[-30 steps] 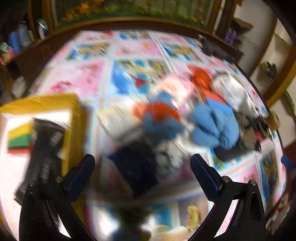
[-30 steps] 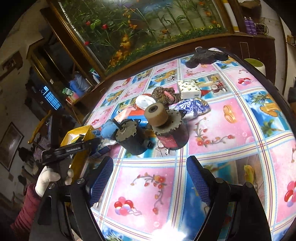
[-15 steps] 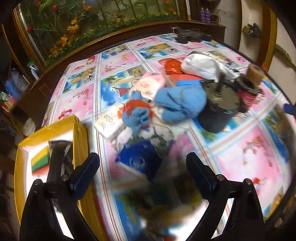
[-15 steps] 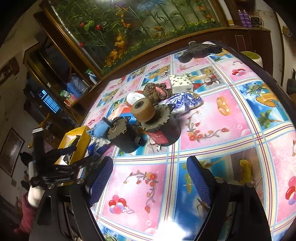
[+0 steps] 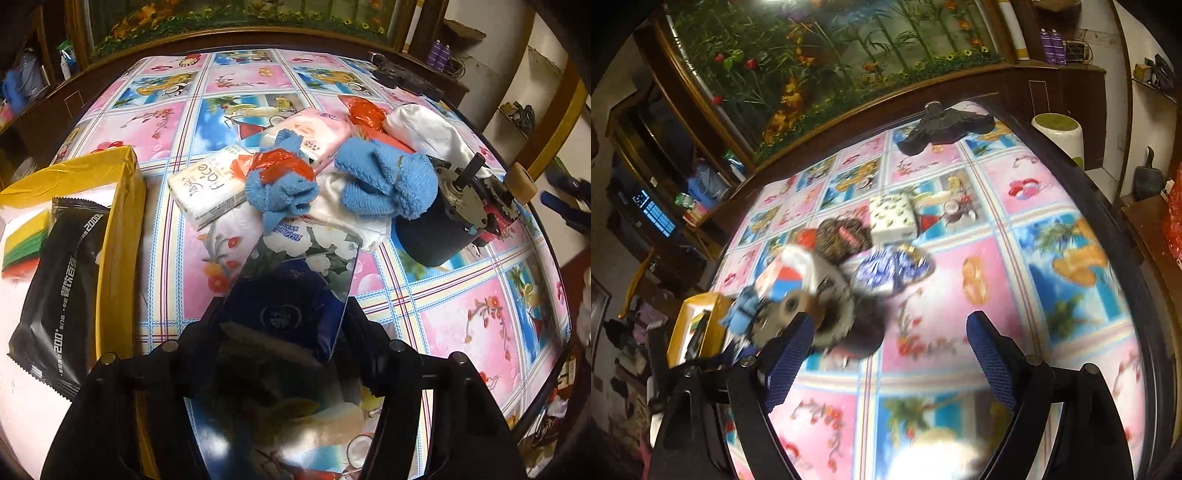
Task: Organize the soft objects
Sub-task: 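Grasp the white yellow-printed tissue pack with the right tool while the left lifts its pack, then place both tissue packs into the white box and open both tools, then grasp the blue sock with red band with the left tool while the right grasps the white cloth, then carry sock and white cloth into the white box and release both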
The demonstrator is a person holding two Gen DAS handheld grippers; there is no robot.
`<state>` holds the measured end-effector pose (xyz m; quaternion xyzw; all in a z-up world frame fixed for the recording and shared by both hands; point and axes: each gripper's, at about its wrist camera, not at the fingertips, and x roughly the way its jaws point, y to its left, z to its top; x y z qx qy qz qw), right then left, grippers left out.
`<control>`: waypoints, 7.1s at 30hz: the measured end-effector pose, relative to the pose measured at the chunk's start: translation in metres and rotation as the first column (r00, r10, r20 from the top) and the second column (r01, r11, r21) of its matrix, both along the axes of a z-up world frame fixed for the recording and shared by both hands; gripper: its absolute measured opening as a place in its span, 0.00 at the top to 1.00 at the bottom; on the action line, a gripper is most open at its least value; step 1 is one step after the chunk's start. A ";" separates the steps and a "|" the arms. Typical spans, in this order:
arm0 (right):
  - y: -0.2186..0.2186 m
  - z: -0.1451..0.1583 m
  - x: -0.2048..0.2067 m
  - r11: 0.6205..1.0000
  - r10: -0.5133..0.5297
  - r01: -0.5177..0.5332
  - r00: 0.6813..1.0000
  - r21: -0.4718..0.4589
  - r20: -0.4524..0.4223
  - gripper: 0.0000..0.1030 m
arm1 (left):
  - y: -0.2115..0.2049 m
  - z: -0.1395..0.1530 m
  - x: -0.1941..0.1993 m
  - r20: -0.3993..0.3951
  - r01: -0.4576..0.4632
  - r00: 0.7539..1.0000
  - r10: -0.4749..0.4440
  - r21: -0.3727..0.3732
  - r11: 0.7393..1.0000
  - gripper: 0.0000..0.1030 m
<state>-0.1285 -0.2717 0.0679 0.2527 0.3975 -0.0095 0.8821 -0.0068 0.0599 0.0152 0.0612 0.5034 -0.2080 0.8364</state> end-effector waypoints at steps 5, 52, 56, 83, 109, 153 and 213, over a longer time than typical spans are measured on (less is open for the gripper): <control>-0.014 -0.012 0.077 0.998 0.021 -0.016 0.997 0.060 -0.081 0.17 | -0.015 -0.003 0.010 0.009 0.012 1.000 -0.012 0.021 1.000 0.27; 0.179 0.062 0.038 0.902 0.431 -0.431 0.902 0.000 -0.015 0.49 | 0.200 0.044 -0.046 0.081 -0.354 0.927 0.367 -0.144 0.924 0.45; 0.229 0.054 0.055 0.865 0.502 -0.502 0.864 0.016 -0.023 0.49 | 0.221 0.043 -0.019 0.075 -0.387 0.914 0.398 -0.124 0.914 0.45; 0.433 -0.031 0.192 0.731 0.665 -0.681 0.724 -0.041 -0.184 0.47 | 0.261 0.032 0.091 0.015 -0.457 0.876 0.481 -0.289 0.841 0.20; 0.160 0.052 -0.024 0.942 0.275 -0.232 0.948 -0.243 0.160 0.05 | 0.067 0.068 -0.017 -0.015 -0.064 0.998 0.062 -0.281 0.958 0.20; 0.077 -0.007 0.186 0.885 0.461 -0.461 0.845 0.068 -0.270 0.13 | -0.032 0.010 0.065 0.000 0.107 0.994 -0.108 0.074 0.991 0.50; 0.415 0.014 0.098 0.594 0.804 -0.766 0.579 0.248 -0.138 0.78 | 0.265 0.021 0.031 -0.024 -0.391 0.919 0.394 -0.182 0.902 0.66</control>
